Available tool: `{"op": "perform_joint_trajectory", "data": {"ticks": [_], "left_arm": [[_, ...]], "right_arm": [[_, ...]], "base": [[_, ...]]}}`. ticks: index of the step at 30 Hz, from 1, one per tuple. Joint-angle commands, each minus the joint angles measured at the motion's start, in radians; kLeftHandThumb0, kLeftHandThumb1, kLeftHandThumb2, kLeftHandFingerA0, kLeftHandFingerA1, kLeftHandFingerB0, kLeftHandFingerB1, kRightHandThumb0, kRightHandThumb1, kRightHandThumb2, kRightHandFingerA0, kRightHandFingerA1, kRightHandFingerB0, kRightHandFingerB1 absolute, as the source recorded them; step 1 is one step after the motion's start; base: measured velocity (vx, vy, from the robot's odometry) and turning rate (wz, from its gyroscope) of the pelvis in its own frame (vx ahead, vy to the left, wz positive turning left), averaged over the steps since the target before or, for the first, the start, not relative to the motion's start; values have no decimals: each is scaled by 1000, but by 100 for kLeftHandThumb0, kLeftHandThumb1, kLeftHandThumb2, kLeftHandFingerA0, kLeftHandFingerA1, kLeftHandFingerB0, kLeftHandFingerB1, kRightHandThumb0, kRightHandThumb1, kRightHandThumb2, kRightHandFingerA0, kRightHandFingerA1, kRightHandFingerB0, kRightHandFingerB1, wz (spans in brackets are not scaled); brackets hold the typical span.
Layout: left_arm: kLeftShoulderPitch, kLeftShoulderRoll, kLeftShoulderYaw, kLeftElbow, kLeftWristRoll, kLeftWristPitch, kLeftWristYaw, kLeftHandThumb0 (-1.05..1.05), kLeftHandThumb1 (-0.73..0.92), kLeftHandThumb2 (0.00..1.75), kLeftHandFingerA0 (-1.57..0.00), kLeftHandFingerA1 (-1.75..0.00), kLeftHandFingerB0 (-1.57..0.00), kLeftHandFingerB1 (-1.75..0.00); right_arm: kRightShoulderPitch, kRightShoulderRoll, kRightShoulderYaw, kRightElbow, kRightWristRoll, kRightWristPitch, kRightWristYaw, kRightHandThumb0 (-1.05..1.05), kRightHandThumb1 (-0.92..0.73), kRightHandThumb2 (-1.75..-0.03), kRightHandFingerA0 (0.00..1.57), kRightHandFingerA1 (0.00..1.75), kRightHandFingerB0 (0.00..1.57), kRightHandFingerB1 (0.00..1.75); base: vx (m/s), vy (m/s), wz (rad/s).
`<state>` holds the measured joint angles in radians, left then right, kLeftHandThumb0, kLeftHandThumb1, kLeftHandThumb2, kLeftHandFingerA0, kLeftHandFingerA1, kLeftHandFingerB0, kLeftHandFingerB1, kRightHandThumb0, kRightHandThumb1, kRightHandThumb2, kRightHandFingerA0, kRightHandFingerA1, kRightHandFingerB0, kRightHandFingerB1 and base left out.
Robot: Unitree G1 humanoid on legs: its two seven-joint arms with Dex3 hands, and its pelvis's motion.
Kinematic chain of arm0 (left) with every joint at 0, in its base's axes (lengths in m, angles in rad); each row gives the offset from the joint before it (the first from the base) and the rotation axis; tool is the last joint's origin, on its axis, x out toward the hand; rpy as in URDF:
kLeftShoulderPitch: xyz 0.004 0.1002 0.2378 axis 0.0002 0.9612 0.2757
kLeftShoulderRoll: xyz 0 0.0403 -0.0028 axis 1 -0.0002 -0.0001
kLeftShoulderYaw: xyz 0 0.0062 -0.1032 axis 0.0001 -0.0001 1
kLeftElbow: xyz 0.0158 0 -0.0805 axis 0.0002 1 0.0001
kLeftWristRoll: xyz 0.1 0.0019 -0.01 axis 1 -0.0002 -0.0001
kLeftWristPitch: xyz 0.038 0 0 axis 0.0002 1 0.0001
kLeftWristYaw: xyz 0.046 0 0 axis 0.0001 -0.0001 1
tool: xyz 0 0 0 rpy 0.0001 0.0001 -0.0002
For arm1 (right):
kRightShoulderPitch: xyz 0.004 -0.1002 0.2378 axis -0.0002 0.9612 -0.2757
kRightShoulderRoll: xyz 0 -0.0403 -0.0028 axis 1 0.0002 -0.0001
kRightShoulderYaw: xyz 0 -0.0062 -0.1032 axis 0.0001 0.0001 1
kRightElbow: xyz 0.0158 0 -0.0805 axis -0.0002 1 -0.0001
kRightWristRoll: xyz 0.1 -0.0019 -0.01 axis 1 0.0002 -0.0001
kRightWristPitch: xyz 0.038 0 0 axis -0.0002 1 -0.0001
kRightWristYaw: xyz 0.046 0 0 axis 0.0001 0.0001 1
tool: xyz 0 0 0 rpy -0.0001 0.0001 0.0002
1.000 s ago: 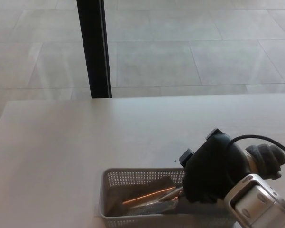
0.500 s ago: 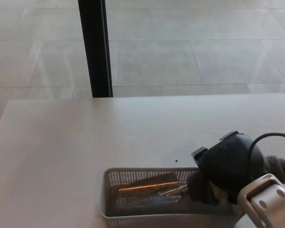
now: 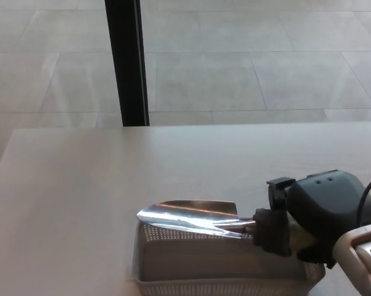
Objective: A garden tool is kept on the righthand side and a container is kept on the lefthand side on a desk infront of the robot. the robot uses its right hand to pick up the garden tool and makes a scooping motion inside the container
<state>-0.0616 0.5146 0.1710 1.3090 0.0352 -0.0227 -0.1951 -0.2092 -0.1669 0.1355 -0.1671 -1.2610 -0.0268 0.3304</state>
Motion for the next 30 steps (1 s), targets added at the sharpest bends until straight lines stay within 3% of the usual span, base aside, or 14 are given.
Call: {"op": "perform_joint_trajectory", "data": {"ticks": [1, 9, 13, 17, 19, 21, 24, 26, 28, 29, 30], "left_arm": [[28, 26, -9, -1, 12, 10, 4, -51, 67, 60, -59, -66, -56, -52], [30, 34, -6, 2, 10, 18, 3, -52, 66, 60, -60, -65, -55, -51], [33, 36, -4, 5, 8, 16, -5, -53, 66, 60, -56, -61, -54, -49], [35, 34, 3, 6, 1, 20, -1, -52, 66, 60, -57, -63, -54, -50], [43, 34, 0, 2, 3, 13, -4, -53, 67, 60, -57, -65, -54, -51], [48, 33, 2, 2, 2, 9, -4, -53, 67, 60, -58, -67, -54, -52], [58, 31, -3, -4, 6, -2, -3, -53, 68, 60, -58, -66, -53, -51], [61, 30, -1, -5, 3, -6, -6, -53, 68, 60, -57, -65, -53, -51], [67, 27, -1, -7, 3, -11, -5, -53, 68, 60, -57, -66, -53, -52], [69, 27, -2, -6, 5, -7, 4, -53, 68, 60, -59, -66, -55, -51], [70, 26, -2, -6, 5, -5, 9, -53, 67, 60, -60, -68, -55, -52]], "right_arm": [[6, 11, -225, -48, 405, -32, -141, -27, -50, -112, 90, 175, 75, 159], [-105, -49, -280, -51, 405, -45, -124, -22, -47, -109, 93, 175, 76, 155], [-191, -127, -321, -7, 422, -80, -124, -23, -45, -107, 91, 175, 74, 155], [-231, -172, -340, 21, 442, -80, -105, -18, -44, -107, 93, 175, 83, 145], [-274, -221, -367, 73, 458, -79, -99, -23, -52, -99, 87, 175, 79, 140], [-293, -245, -370, 98, 454, -74, -100, -23, -50, -100, 89, 175, 82, 138], [-306, -295, -374, 163, 456, -92, -125, -22, -49, -106, 90, 175, 76, 152], [-302, -331, -367, 218, 439, -96, -148, -24, -49, -107, 88, 175, 77, 147], [-300, -365, -344, 276, 428, -99, -173, -27, -56, -91, 87, 175, 74, 149], [-289, -393, -321, 344, 401, -98, -197, -24, -57, -82, 87, 174, 79, 132], [-281, -409, -307, 384, 391, -106, -222, -23, -54, -88, 87, 175, 81, 130]], "base": [[0, 0, 0], [0, 0, 0], [0, 0, 0], [0, 0, 0], [0, 0, 0], [0, 0, 0], [0, 0, 0], [0, 0, 0], [0, 0, 0], [0, 0, 0], [0, 0, 0]]}}
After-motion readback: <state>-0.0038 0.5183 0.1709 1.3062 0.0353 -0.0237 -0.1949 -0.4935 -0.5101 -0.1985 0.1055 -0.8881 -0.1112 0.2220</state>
